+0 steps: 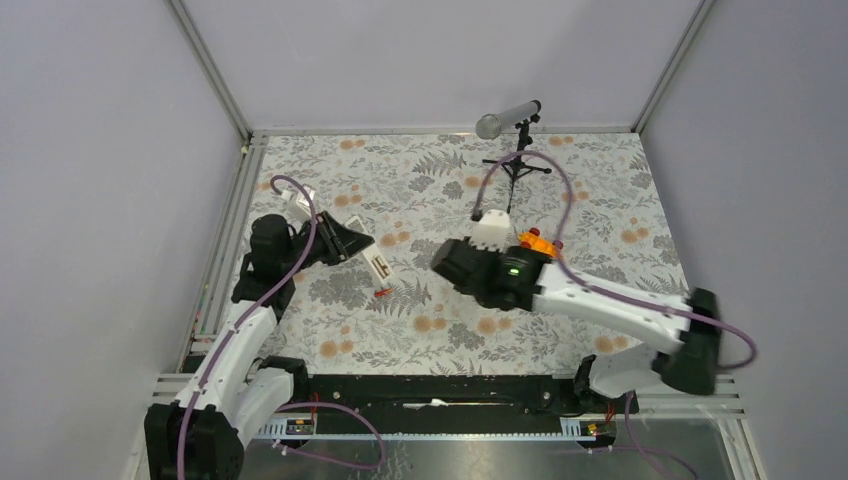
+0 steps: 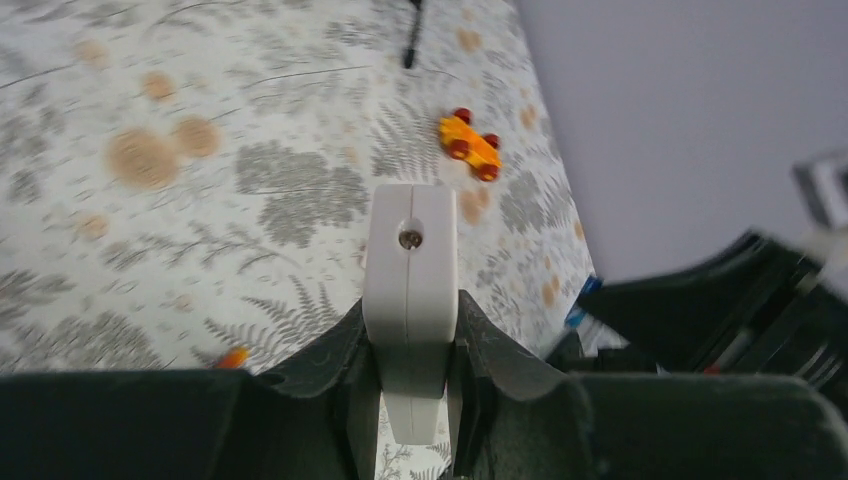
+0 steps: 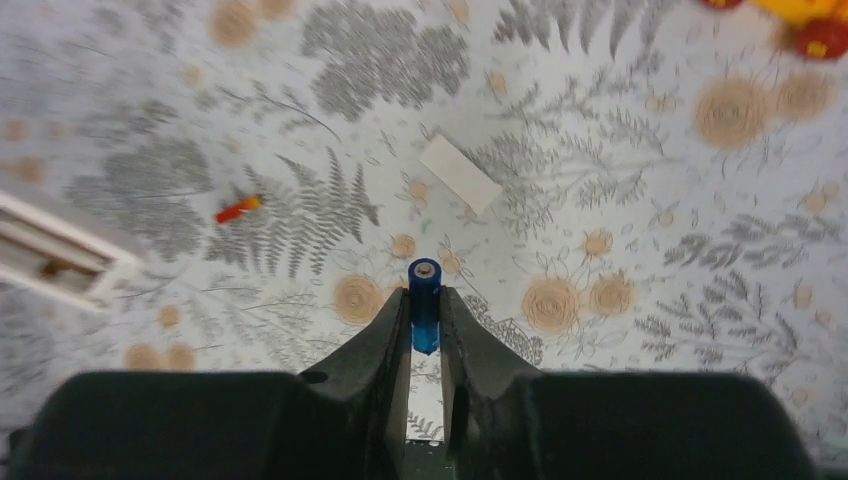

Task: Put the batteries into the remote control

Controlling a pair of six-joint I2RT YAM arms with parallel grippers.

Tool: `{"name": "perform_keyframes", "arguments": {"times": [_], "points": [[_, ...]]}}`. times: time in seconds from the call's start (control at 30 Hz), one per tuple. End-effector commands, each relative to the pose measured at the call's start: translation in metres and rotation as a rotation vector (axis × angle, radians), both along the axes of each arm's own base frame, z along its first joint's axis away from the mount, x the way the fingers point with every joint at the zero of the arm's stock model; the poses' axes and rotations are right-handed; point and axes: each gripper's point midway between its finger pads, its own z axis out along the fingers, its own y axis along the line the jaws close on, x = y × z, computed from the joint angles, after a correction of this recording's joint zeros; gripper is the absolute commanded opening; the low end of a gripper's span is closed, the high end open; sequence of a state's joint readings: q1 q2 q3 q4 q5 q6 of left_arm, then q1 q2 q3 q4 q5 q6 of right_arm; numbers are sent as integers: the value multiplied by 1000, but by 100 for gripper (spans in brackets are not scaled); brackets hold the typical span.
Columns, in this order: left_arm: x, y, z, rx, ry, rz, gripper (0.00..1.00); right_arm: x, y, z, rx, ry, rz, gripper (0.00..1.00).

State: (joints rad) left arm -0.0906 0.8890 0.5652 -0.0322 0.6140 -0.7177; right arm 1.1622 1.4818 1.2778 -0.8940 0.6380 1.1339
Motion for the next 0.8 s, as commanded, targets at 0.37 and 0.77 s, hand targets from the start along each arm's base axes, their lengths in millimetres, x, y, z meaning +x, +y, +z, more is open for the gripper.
{"name": "perform_keyframes", "arguments": {"times": [0.37, 0.77], "points": [[-48, -65, 116, -126, -471, -523, 0, -5, 56, 159, 361, -483, 671, 9], [-46, -68, 121, -215, -351, -512, 0, -22, 110, 173, 438, -546, 940, 10]]}}
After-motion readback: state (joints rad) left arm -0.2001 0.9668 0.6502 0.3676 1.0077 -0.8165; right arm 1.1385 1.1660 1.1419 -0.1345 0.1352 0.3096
